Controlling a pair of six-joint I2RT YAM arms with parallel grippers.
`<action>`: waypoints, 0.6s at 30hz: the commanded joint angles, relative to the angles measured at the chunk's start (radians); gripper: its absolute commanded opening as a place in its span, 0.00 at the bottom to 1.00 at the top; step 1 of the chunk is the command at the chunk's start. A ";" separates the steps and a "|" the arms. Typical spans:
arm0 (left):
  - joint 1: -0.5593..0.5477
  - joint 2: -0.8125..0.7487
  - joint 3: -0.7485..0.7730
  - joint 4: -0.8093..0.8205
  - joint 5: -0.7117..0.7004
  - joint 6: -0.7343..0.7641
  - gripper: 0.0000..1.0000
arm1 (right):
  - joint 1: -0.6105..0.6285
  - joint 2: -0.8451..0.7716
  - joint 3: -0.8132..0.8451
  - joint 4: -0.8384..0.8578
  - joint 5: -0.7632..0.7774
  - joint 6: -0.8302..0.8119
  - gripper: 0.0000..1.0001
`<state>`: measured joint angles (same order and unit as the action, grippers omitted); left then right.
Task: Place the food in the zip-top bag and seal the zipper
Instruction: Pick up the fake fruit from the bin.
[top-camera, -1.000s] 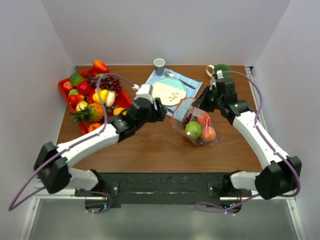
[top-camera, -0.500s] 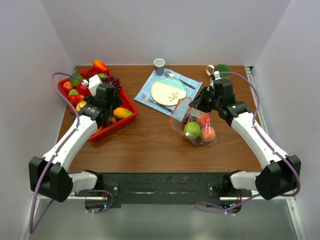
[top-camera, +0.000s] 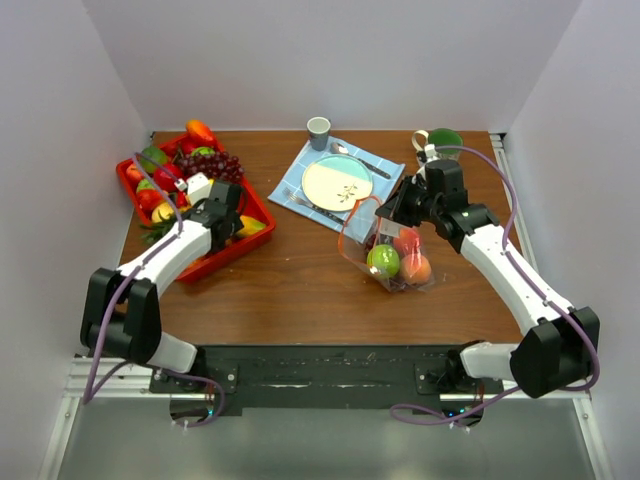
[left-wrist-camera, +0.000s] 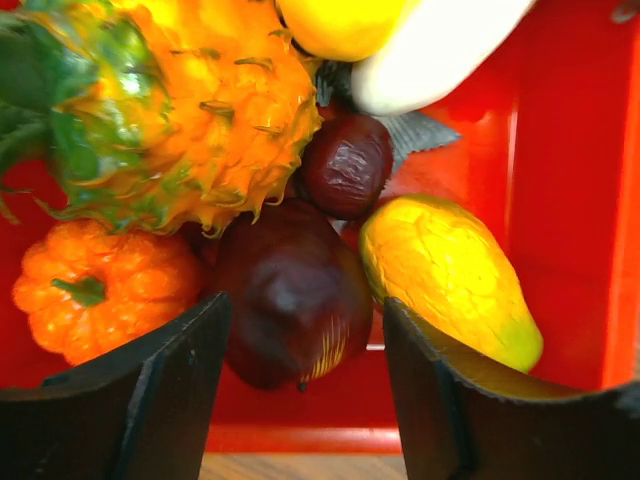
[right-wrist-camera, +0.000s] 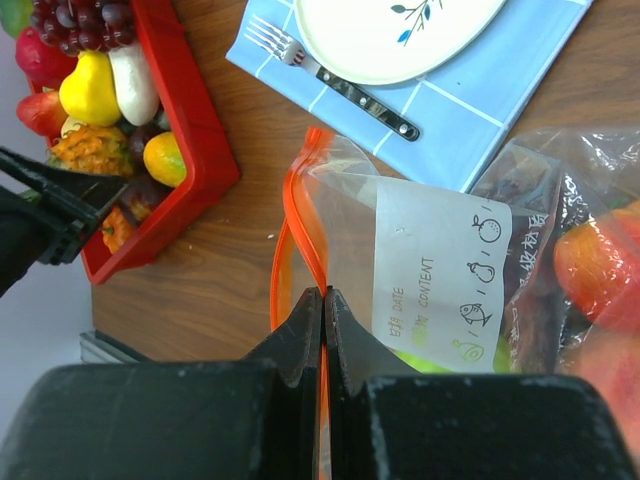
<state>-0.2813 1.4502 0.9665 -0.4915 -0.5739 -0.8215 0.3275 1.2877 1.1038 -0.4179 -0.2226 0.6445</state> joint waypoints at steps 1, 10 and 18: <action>0.011 0.044 -0.009 0.053 -0.063 -0.057 0.65 | 0.004 -0.001 0.014 0.007 -0.017 -0.031 0.00; 0.013 0.105 -0.054 0.090 -0.054 -0.085 0.72 | 0.004 0.002 0.019 -0.007 -0.021 -0.039 0.00; 0.013 0.119 -0.091 0.146 -0.006 -0.079 0.75 | 0.004 -0.002 0.028 -0.016 -0.021 -0.037 0.00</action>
<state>-0.2749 1.5406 0.9134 -0.3618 -0.6144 -0.8791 0.3275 1.2892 1.1042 -0.4282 -0.2272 0.6247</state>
